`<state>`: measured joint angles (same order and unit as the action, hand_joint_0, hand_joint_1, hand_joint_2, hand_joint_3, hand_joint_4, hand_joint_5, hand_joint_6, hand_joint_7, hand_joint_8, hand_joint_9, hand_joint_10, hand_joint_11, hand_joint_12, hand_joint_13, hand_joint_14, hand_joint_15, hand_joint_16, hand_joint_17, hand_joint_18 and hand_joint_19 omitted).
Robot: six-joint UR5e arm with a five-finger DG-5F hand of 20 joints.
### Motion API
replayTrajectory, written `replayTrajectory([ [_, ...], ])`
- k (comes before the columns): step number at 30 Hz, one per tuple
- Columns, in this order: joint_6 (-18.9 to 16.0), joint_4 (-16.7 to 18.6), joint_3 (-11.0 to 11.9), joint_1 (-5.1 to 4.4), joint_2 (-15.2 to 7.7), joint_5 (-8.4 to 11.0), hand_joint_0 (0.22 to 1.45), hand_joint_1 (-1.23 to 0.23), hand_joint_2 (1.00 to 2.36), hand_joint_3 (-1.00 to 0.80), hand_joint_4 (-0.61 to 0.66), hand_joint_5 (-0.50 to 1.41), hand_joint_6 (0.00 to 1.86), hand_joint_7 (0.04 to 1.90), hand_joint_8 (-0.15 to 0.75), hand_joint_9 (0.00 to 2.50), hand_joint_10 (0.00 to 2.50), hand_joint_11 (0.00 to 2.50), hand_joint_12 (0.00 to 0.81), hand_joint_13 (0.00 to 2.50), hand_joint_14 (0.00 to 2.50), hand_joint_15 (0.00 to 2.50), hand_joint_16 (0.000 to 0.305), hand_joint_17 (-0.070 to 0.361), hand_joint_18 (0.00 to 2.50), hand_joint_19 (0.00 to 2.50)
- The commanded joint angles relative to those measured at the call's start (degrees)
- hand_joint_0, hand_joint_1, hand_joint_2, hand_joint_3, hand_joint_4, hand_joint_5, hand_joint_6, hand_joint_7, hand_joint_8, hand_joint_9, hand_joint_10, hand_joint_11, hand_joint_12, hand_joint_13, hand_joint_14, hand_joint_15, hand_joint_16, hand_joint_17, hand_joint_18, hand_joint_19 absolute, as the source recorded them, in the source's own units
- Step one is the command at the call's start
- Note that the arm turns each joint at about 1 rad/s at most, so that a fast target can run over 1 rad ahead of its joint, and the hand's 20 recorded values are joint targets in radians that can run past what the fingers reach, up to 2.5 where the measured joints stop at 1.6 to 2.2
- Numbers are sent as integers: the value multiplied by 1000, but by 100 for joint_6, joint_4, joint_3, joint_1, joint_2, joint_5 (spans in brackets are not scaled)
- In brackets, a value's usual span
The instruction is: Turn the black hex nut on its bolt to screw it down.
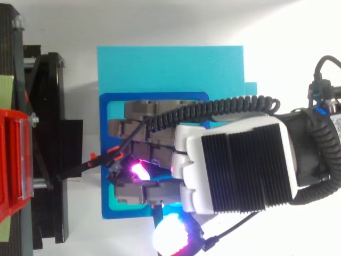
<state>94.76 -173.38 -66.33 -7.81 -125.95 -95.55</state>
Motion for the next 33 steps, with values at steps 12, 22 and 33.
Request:
replayTrajectory([
  [12,157,138,-3,253,0,-236,529,-134,1000,-500,149,-14,503,1188,254,889,2,54,305,668,2,72,43,97,572,371],
  [22,184,103,-3,447,0,-491,530,-134,1000,-500,142,-15,503,1182,255,902,0,58,303,674,2,73,43,96,572,377],
  [33,175,191,85,508,0,-535,530,-135,1000,-500,163,-34,504,1075,253,906,2,56,305,684,3,80,43,97,572,377],
])
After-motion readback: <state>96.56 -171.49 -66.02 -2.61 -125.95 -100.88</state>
